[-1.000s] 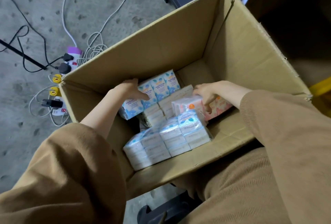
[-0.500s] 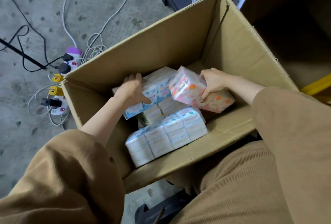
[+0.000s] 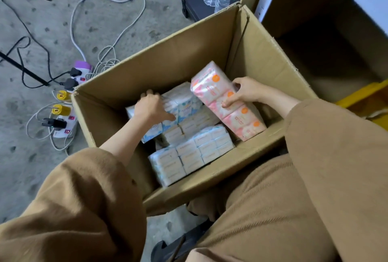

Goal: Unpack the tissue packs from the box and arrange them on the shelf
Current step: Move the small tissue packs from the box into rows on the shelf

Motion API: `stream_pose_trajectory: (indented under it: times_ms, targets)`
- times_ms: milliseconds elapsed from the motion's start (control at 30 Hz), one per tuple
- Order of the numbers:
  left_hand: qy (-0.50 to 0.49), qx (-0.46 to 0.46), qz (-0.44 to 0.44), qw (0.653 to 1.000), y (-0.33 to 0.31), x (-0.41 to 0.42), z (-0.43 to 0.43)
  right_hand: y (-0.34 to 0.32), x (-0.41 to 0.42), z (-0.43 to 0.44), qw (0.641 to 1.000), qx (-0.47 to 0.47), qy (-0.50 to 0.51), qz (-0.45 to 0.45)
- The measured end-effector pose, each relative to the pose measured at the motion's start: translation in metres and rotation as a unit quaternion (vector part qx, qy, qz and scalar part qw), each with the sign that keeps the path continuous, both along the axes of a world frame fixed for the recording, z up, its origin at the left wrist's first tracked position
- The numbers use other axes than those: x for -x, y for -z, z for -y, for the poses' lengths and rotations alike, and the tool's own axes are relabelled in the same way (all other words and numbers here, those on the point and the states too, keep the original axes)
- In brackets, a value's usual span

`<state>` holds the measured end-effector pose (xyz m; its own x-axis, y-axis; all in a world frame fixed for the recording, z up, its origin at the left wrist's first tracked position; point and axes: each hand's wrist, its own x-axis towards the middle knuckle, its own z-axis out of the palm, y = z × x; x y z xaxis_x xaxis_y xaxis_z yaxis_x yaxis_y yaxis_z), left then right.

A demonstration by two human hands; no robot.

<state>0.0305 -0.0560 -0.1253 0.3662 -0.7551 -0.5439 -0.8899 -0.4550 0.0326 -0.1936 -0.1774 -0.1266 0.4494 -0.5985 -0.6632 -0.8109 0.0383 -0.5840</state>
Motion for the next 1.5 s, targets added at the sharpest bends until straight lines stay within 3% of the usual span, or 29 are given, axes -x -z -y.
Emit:
stream_pose_trajectory:
  times_ms: [300, 533, 700, 1067, 1300, 1500]
  targets:
    - [0.058, 0.028, -0.037, 0.997, -0.037, 0.003, -0.014, -0.054, 0.004, -0.014, 0.998, -0.008, 0.038, 0.05]
    - [0.101, 0.103, -0.031, 0.989, -0.087, 0.017, -0.025, -0.127, 0.01, -0.038, 0.991, 0.12, -0.001, 0.061]
    - [0.132, 0.185, -0.03, 0.973, -0.139, 0.028, -0.029, -0.203, 0.02, -0.056, 0.97, 0.244, -0.001, 0.018]
    - [0.262, 0.345, -0.026, 0.901, -0.253, 0.089, -0.018, -0.344, 0.112, -0.107, 0.916, 0.379, 0.127, -0.029]
    - [0.361, 0.408, -0.057, 0.837, -0.301, 0.166, 0.012, -0.381, 0.207, -0.141, 0.872, 0.41, 0.234, -0.131]
    - [0.46, 0.403, -0.066, 0.789, -0.32, 0.235, 0.046, -0.392, 0.273, -0.17, 0.841, 0.392, 0.314, -0.201]
